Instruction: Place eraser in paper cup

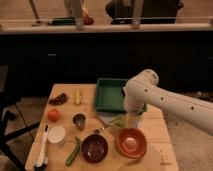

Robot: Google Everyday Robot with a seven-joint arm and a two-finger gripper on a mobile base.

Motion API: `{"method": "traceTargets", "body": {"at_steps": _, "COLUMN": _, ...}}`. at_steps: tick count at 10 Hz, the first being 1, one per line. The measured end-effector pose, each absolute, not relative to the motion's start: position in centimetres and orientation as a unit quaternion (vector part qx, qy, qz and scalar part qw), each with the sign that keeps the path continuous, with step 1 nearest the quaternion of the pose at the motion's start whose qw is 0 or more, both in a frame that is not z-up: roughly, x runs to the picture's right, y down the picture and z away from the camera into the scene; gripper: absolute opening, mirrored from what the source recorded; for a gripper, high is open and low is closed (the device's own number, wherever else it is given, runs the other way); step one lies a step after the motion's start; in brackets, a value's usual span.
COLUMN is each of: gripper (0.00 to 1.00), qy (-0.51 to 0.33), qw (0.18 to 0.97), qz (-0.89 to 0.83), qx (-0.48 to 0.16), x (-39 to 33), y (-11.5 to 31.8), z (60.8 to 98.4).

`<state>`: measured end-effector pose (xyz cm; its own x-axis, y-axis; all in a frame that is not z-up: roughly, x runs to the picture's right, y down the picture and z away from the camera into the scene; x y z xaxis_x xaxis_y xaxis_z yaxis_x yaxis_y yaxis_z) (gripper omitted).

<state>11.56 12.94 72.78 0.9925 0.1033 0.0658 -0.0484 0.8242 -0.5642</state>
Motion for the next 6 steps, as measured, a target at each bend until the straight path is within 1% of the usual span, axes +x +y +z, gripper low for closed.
{"method": "traceTargets", "body": {"at_steps": 6, "gripper": 0.8, "qy": -0.057, "qw": 0.944, "qz": 0.144, "qx": -0.292, "x": 10.6, "y": 11.3, "z": 74.5}}
